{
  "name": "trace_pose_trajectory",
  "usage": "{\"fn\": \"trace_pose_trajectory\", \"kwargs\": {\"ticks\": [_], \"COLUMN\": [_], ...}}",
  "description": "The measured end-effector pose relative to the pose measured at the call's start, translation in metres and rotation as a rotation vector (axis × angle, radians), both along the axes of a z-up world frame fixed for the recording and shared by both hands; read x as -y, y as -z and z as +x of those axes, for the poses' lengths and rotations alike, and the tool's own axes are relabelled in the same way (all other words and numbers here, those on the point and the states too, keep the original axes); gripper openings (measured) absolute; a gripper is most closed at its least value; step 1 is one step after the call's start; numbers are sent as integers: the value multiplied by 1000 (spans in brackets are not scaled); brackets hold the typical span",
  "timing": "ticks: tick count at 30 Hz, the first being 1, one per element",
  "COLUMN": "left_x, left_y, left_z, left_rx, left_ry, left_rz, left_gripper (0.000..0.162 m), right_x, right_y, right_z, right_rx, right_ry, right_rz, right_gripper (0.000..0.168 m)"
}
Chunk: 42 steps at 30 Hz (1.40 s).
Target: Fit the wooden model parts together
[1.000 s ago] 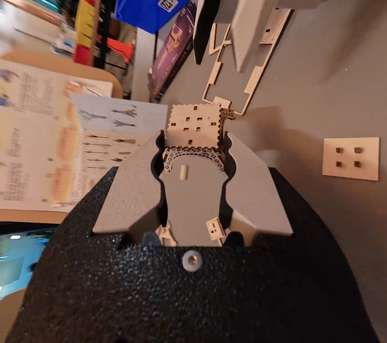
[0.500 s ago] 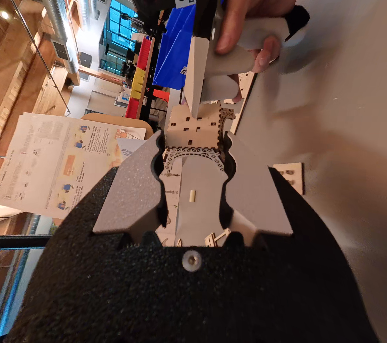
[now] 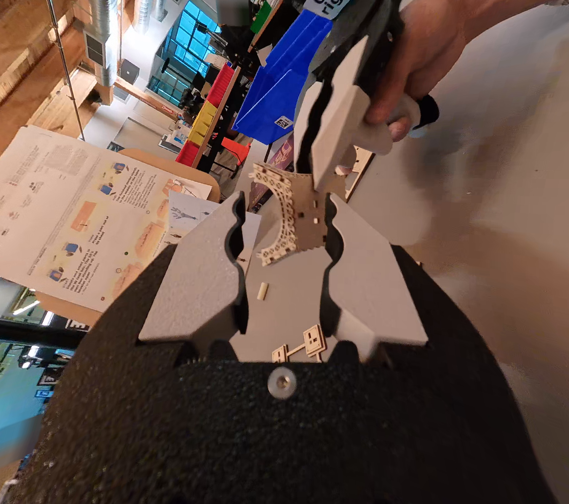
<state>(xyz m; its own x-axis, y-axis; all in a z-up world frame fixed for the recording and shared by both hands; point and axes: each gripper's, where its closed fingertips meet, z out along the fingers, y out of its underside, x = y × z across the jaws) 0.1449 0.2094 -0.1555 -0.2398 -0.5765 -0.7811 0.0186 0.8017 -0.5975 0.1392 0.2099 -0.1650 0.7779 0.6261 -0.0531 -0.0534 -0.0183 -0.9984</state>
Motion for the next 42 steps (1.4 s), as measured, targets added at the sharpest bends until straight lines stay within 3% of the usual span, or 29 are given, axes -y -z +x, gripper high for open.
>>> {"fn": "trace_pose_trajectory", "kwargs": {"ticks": [3, 7, 10, 14, 17, 22, 31, 39, 42], "left_x": [2, -7, -44, -70, -64, -63, -136, -198, -199], "left_y": [-3, -22, -34, -25, -10, 17, 20, 20, 13], "left_z": [-8, -28, -37, -44, -42, -19, 7, -28, -27], "left_rx": [-23, -27, -12, -132, -226, -283, 29, 196, 288], "left_ry": [19, 46, -84, -196, -182, -205, -415, -776, -815], "left_rz": [-79, -360, -555, -723, -736, -731, -859, -624, -568], "left_gripper": [58, 54, 46, 50, 52, 59, 60, 64, 64], "right_x": [-4, -8, -10, -13, -16, -23, -23, -22, -20], "right_y": [9, 15, 19, 21, 26, 30, 39, 56, 56], "right_z": [-3, -2, -5, -7, -1, 21, 88, 131, 142], "right_rx": [207, 459, 634, 804, 915, 947, 929, 1004, 1009], "right_ry": [64, 156, 197, 280, 342, 461, 746, 911, 948], "right_rz": [75, 203, 277, 362, 372, 307, 116, -28, -38], "right_gripper": [10, 10, 10, 10, 10, 10, 10, 11, 11]}}
